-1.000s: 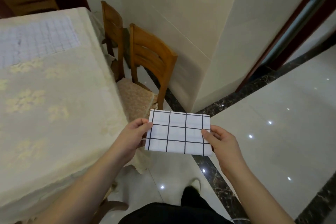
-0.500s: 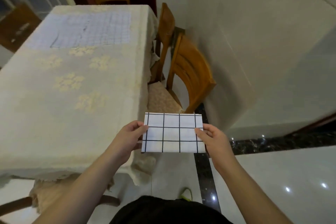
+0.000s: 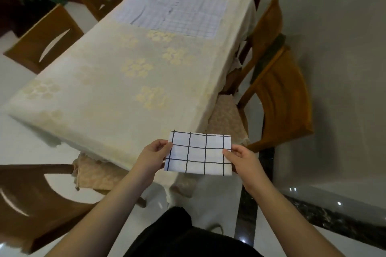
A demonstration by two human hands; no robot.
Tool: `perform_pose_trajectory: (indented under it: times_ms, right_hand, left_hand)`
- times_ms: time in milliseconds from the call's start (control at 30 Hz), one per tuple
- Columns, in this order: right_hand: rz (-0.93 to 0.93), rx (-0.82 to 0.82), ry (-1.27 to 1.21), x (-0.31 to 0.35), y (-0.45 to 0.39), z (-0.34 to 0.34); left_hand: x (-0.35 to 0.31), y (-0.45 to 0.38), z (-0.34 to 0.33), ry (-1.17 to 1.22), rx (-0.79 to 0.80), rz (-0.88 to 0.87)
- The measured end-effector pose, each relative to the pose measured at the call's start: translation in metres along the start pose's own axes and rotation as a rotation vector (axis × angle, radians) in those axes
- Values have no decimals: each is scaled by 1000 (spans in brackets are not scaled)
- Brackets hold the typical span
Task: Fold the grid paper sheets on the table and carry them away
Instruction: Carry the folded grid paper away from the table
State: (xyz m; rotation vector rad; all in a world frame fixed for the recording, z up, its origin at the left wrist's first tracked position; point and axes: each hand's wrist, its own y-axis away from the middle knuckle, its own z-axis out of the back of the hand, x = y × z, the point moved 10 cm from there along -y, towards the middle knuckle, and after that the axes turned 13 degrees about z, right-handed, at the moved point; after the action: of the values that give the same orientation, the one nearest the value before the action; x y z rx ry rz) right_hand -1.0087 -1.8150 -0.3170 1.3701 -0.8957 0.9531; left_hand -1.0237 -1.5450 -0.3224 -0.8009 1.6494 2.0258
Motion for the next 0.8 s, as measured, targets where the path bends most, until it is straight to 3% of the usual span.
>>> perform_pose_trajectory:
  times_ms: [267, 533, 800]
  right_hand:
    - [-82, 34, 98, -35, -40, -80]
    - [-240, -21, 239, -90, -79, -140]
    - [-194, -21, 481, -102, -91, -154]
  left_hand:
    - [1, -84, 72, -138, -122, 14]
    - [-3, -161, 117, -443, -137, 19]
    - [-4, -187, 123, -759, -184, -94]
